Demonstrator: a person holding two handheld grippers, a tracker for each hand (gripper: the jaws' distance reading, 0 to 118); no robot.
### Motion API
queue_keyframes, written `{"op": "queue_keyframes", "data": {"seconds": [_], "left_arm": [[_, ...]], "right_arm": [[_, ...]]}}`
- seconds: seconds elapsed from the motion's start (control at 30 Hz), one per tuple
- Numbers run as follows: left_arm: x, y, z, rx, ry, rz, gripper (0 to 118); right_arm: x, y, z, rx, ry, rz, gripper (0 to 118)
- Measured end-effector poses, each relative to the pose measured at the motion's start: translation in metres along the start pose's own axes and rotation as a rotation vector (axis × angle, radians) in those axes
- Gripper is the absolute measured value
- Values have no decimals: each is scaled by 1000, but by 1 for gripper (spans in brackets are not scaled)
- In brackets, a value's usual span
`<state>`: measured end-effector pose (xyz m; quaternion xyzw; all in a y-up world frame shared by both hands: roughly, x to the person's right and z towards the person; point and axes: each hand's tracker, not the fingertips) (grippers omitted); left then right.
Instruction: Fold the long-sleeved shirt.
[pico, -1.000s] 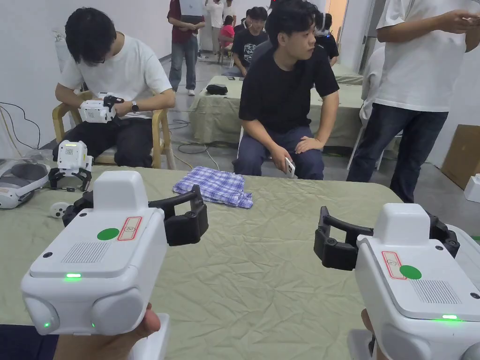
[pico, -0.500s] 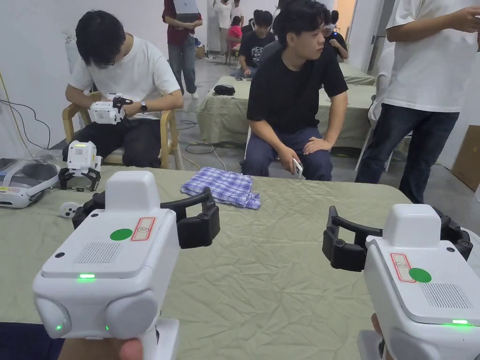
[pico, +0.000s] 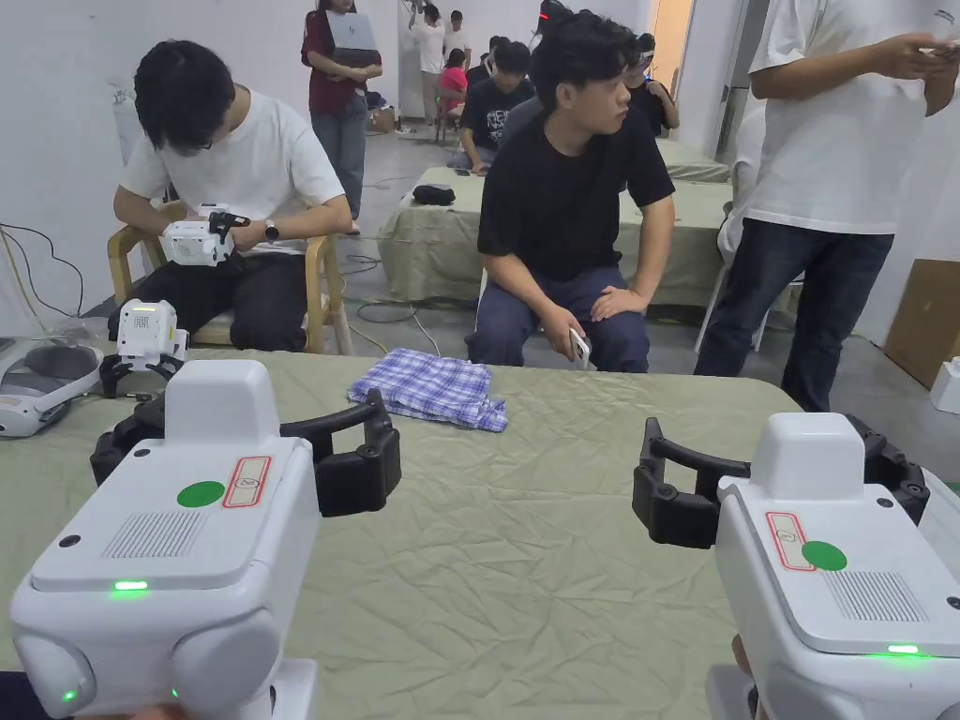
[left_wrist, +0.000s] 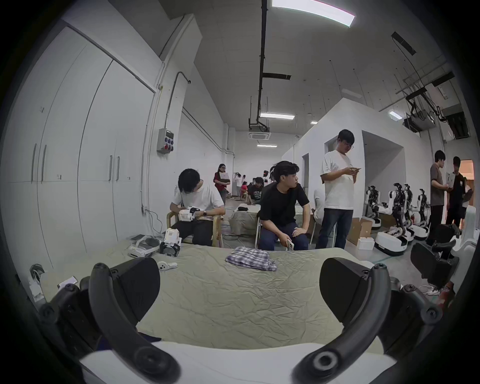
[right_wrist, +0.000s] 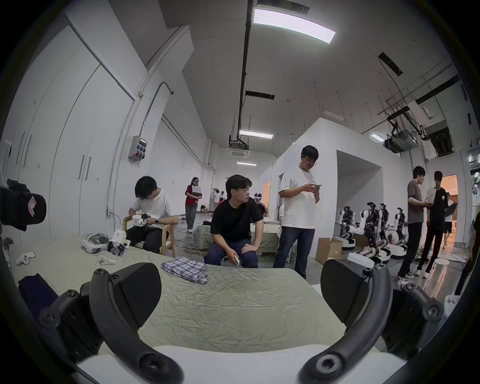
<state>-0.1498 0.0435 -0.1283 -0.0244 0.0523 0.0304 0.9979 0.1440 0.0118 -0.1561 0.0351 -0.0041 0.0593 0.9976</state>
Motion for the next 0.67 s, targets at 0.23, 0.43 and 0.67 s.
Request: {"op": "queue_keyframes", "data": {"seconds": [0.23, 0.43, 0.67], "left_arm": [[7, -4, -3, 36, 74, -116, 111], [7, -3, -3, 52, 80, -98, 111], [7, -2, -4, 16, 50, -56, 111]], "right_arm": [[-1, 5, 5, 11, 1, 8, 118], [-1, 7, 6, 11, 1, 11, 118], [-1, 8, 8, 15, -2, 10, 118]]}}
